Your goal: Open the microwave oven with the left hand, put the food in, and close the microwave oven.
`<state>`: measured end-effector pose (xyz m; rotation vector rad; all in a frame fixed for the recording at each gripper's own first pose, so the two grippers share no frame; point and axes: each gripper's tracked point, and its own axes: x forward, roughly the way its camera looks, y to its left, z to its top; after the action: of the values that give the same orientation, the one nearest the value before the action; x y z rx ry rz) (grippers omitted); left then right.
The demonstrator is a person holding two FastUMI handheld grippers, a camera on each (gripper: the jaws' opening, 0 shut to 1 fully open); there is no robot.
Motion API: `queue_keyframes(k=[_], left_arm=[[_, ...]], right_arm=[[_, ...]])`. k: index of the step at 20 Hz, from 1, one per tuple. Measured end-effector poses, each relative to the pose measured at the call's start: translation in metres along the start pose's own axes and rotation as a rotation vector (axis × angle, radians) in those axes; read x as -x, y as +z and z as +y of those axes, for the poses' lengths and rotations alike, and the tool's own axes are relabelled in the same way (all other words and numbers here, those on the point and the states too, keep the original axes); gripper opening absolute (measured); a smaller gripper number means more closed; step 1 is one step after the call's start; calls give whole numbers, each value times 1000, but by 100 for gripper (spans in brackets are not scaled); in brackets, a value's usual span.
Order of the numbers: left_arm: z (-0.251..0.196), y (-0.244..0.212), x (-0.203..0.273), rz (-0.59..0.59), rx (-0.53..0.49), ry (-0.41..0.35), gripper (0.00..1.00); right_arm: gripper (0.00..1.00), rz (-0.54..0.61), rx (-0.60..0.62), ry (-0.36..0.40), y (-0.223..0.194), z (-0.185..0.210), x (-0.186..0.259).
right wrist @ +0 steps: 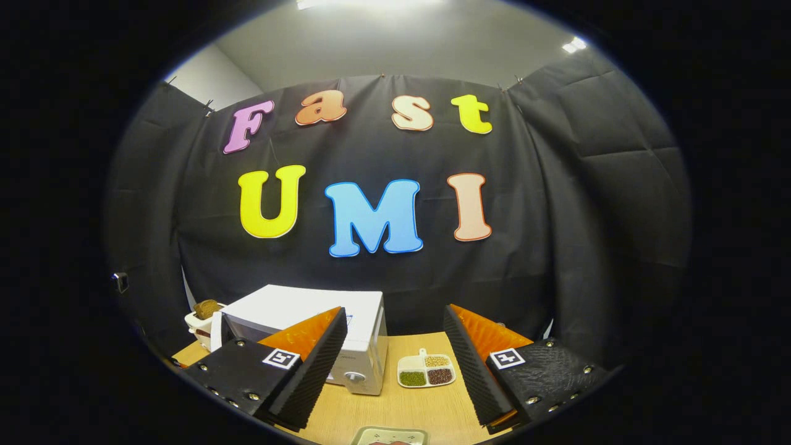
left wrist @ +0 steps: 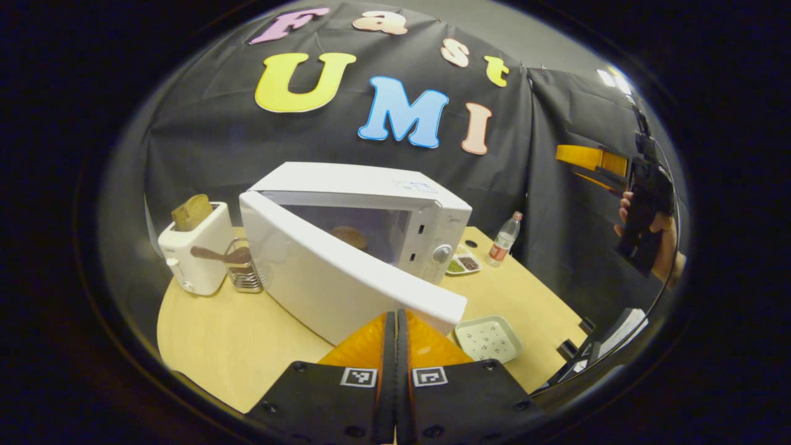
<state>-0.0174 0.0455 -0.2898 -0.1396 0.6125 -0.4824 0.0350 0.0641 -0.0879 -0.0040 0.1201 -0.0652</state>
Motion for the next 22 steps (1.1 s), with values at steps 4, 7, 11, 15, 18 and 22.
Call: queue_keyframes(k=[4,7,11,15,18,22], left_arm=[[-9,8,-28,6,-5,-15,7],[-13,14,-49,14,-8,-16,7],[-21,25,-75,12,-25,-15,7],[-24,37,-98,7,-14,-4,7],[-17,45,-112,20,16,30,7],[-26,56,-130,15,27,29,7]], right_arm=[[96,2,2,-15,0,-6,-2],[96,5,5,-21,-1,-8,-3],[96,12,12,-22,-2,-9,-7],[96,19,13,-19,-4,-10,-8],[96,18,15,-23,-4,-14,-6],[96,22,7,-31,-4,-21,-4]])
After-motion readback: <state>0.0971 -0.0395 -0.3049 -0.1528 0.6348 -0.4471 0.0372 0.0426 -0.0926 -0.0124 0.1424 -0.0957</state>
